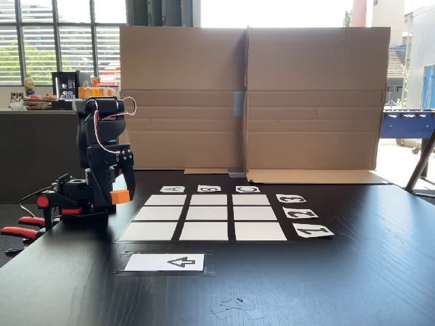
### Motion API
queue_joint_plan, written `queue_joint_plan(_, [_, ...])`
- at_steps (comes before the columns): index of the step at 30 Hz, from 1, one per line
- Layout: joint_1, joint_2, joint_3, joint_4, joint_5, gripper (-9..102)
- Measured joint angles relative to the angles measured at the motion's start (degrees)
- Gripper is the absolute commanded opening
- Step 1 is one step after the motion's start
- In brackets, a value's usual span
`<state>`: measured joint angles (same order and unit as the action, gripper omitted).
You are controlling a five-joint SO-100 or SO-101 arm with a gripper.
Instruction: Pick up the round, orange token and place it in the grid on square A1.
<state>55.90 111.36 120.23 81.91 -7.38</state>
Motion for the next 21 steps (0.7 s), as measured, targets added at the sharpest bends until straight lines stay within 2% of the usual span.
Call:
queue_joint_plan(9, [-3.52, -9.05, 0.62, -8.53, 0.00, 12])
queue_joint_plan(21, [-12.22, -9.14, 7.29, -13.36, -0.09, 12])
